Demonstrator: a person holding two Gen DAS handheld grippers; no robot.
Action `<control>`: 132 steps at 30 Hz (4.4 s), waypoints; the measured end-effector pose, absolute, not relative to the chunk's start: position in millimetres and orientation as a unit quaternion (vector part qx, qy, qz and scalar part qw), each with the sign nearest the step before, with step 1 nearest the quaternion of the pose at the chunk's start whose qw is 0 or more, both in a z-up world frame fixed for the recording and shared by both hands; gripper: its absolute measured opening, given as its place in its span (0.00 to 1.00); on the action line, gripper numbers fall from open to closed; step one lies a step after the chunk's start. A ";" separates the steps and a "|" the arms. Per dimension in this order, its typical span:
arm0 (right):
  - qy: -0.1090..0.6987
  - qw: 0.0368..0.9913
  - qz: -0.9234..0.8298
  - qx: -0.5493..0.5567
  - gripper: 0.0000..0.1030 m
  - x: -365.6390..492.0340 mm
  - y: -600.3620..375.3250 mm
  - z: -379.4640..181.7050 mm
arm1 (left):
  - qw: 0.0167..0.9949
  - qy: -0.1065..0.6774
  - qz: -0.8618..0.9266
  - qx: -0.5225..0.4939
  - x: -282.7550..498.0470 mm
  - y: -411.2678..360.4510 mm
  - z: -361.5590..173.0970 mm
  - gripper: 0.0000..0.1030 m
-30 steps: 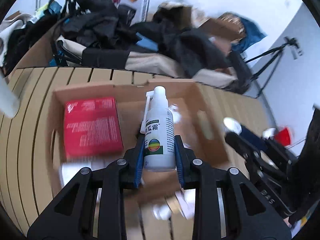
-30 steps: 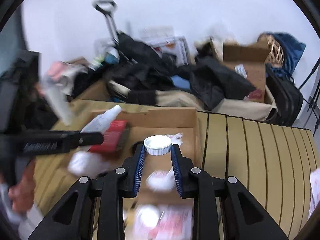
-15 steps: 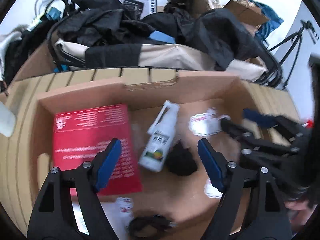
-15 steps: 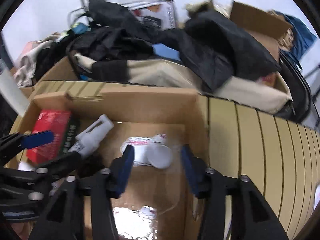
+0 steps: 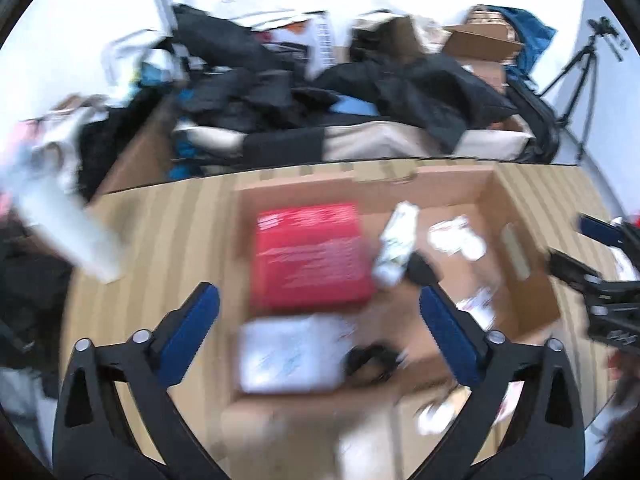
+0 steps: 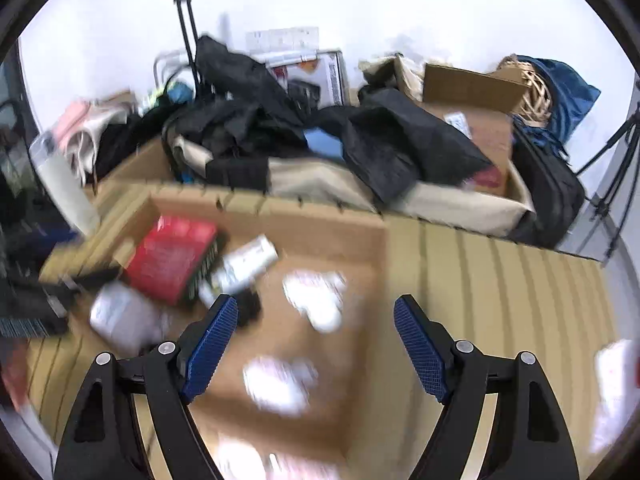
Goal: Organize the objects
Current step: 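Withdraw both tools from the tray, then grasp the small white bottle with the left tool while the right tool grasps the white cap, then lower both held items into the tray and open both tools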
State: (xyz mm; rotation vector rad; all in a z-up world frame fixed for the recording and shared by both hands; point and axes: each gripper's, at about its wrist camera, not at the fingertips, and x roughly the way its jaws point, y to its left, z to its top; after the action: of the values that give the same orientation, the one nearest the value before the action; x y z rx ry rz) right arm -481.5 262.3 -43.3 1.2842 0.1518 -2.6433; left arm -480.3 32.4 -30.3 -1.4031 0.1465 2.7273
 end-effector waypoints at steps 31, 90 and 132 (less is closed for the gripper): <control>-0.022 0.106 -0.907 0.407 0.82 -86.9 263.7 -82.8 | 0.125 0.066 0.918 -0.371 -88.6 41.5 -44.8 1.00; -0.026 0.156 -0.907 0.391 0.40 -141.1 263.8 -37.8 | 0.176 -0.081 0.903 -0.384 -162.5 8.6 -17.7 0.22; -0.011 0.103 -0.865 0.491 0.80 -526.3 243.0 -54.8 | 0.053 -0.021 0.879 -0.474 -497.3 19.8 -33.7 0.85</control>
State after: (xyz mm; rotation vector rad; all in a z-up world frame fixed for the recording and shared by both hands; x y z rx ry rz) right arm -526.3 243.0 -54.8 1.4502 -0.0321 -2.5525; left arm -497.3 19.8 -33.7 -1.4412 -0.0644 2.6699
